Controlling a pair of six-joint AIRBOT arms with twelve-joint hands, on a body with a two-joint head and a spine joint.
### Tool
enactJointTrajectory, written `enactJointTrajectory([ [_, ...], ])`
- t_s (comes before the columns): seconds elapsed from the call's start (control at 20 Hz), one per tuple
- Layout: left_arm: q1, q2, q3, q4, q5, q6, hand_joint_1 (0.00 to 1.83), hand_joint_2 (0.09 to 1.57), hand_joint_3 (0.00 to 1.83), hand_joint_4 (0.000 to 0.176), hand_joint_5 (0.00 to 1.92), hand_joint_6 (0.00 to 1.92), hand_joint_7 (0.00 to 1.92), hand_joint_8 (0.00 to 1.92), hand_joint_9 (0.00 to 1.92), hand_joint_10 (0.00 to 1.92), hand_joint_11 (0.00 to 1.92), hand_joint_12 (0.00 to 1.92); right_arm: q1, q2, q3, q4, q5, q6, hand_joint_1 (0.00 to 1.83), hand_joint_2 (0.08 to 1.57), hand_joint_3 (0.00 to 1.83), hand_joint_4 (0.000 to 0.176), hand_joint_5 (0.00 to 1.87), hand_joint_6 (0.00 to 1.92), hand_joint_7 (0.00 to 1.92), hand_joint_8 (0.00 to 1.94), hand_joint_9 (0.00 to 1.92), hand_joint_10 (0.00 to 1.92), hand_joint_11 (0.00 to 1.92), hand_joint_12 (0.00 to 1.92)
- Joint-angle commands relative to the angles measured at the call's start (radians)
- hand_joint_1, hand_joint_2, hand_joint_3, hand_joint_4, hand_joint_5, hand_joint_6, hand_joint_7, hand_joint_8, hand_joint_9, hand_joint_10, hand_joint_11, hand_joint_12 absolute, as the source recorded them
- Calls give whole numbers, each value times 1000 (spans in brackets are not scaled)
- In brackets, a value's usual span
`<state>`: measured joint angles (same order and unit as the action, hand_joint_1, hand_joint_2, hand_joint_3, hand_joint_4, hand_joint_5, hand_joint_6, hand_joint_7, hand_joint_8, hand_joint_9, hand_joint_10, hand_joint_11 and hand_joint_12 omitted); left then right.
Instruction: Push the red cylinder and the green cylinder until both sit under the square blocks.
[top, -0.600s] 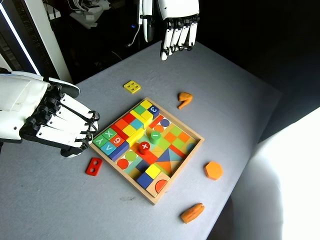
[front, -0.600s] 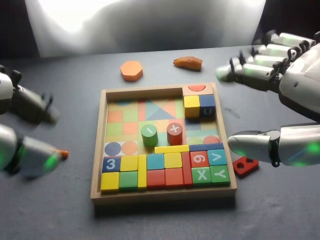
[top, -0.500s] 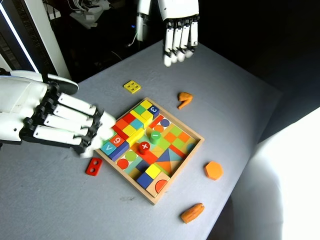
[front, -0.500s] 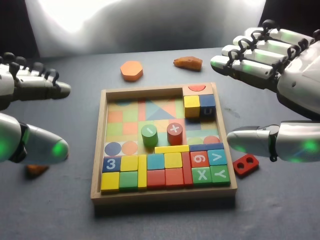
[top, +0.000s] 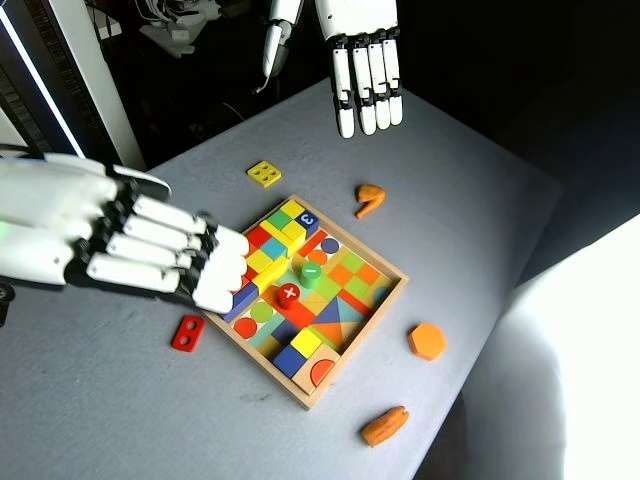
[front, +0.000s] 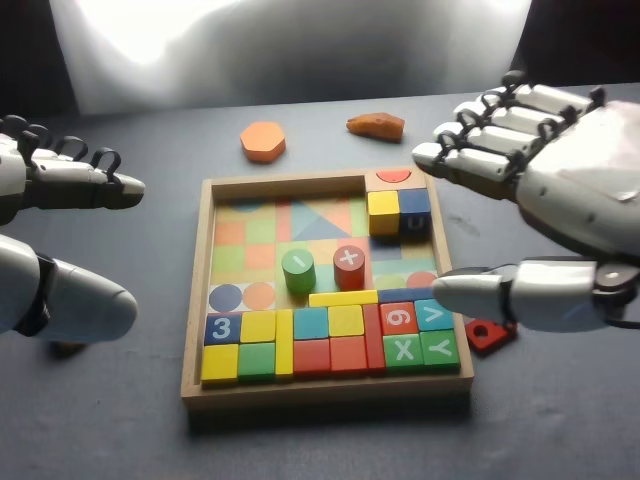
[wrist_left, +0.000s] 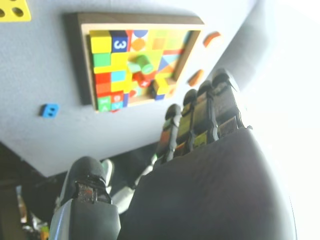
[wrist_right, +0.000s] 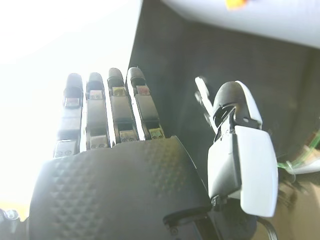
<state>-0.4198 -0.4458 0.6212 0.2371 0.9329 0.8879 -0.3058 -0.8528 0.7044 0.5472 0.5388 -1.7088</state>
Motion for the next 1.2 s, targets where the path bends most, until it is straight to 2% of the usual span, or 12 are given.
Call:
enactJointTrajectory([
  [0.0,-8,7,-1,16,-77,-2,0,1087,3,60,43,5,69,3,82,13,0,403,9,-9,5,2,106,-33,0,1129,0,0,184,1,147,0,104,1,0,214],
  [0.15,-7,7,-1,16,-77,-2,29,1103,3,71,75,7,98,4,113,14,0,477,39,-111,57,178,114,-190,0,1116,0,0,200,9,127,2,66,0,0,157],
  [0.2,-7,7,0,16,-77,-2,30,1109,3,66,80,6,81,1,111,9,0,497,42,-130,72,185,119,-190,0,1112,0,14,269,24,141,3,61,0,0,81],
  [0.4,-7,7,-1,16,-77,-2,63,1132,1,73,74,7,64,3,109,9,0,493,72,-220,134,194,116,-195,0,1136,2,0,692,32,251,1,88,1,0,298],
  [0.55,-7,7,0,16,-77,-2,92,1138,1,68,101,10,97,7,124,9,0,517,106,-275,179,291,99,-256,0,1149,2,0,819,23,225,1,45,0,0,138],
  [0.6,-7,7,-1,16,-77,-2,80,1132,0,66,118,10,113,6,134,8,0,545,115,-294,197,326,94,-266,0,1150,2,0,834,24,249,11,59,6,0,129],
  [0.65,-6,7,-1,16,-77,-2,62,1140,1,77,107,3,103,2,131,4,0,491,120,-313,217,344,89,-267,0,1140,0,0,849,18,264,7,87,12,0,165],
  [0.8,-5,8,0,16,-77,-2,3,1144,1,78,80,0,107,2,114,1,0,454,120,-353,243,345,90,-292,0,1127,0,0,847,1,238,1,63,1,0,12],
  [0.9,-5,8,-1,18,-76,-2,44,1159,1,88,56,1,108,4,131,5,0,531,113,-379,260,345,93,-299,0,1147,8,0,846,1,235,1,70,5,0,0],
  [0.95,-5,8,-1,18,-76,-2,55,1159,0,76,64,3,118,5,137,6,0,554,109,-394,271,345,93,-301,0,1145,7,0,868,10,221,0,47,0,0,0],
  [1.05,-5,8,-1,18,-76,-2,44,1137,0,73,91,7,136,4,145,4,0,573,103,-420,286,345,96,-307,0,1140,3,0,873,10,192,0,12,0,0,0],
  [1.15,-5,8,-2,18,-76,-2,5,1142,0,70,109,4,130,1,143,1,0,449,101,-434,287,345,98,-310,0,1141,3,0,881,12,227,13,49,15,0,0],
])
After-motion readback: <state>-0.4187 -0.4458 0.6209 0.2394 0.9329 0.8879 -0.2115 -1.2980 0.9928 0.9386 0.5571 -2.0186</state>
